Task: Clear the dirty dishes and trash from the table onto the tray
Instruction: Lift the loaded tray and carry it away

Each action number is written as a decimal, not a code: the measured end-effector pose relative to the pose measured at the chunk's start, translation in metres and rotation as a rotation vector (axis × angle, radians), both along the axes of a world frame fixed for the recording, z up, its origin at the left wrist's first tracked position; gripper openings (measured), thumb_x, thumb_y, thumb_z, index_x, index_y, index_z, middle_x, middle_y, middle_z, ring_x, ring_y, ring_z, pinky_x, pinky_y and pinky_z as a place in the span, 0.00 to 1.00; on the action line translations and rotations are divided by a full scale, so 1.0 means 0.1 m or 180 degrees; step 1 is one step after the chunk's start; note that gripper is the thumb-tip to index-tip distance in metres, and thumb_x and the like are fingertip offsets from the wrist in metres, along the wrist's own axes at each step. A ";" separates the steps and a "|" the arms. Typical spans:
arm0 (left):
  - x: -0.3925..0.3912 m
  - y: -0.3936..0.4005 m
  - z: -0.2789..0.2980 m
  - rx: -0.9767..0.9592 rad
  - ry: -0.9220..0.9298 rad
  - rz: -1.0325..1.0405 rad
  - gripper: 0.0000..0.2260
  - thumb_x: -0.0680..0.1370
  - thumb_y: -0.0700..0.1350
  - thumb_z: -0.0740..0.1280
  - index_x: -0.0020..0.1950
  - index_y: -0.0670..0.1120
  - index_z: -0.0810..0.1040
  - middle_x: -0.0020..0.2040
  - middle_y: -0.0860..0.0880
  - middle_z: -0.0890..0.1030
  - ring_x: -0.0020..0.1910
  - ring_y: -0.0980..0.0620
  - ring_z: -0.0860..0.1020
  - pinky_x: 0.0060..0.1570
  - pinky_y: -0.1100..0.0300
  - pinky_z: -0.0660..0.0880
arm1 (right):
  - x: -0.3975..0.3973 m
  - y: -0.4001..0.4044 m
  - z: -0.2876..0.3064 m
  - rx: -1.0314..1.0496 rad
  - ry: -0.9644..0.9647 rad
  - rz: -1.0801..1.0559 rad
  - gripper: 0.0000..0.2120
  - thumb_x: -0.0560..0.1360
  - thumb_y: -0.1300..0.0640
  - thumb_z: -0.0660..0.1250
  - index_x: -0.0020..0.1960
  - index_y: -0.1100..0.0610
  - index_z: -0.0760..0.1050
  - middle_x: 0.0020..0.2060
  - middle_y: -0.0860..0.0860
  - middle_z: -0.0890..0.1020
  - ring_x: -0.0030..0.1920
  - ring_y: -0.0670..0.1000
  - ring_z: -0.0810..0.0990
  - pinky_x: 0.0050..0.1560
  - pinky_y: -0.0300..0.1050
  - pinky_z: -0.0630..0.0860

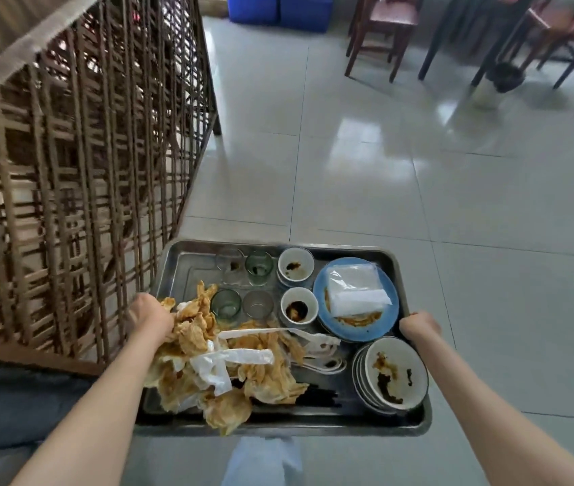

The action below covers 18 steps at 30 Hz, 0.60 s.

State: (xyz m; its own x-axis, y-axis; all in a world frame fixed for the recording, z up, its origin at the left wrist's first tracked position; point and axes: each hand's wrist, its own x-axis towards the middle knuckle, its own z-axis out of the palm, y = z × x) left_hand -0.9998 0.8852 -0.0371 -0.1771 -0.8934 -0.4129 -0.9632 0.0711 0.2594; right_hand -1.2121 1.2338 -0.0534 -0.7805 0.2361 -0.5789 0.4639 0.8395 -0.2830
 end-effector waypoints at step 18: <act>-4.17 -1.71 0.51 -0.0041 0.0350 -0.0141 0.26 0.75 0.33 0.64 0.71 0.32 0.59 0.71 0.34 0.62 0.71 0.38 0.60 0.67 0.48 0.62 | -4.14 -1.58 0.42 -0.0083 0.0262 0.0332 0.04 0.75 0.68 0.59 0.49 0.65 0.70 0.45 0.60 0.74 0.44 0.56 0.73 0.43 0.44 0.70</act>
State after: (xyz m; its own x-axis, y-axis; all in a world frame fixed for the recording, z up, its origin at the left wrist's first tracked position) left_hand -1.4168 0.7142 0.0136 -0.2602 -0.8887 -0.3775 -0.9248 0.1170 0.3621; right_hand -1.6256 1.0754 -0.0114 -0.8451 0.1370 -0.5168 0.3488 0.8738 -0.3388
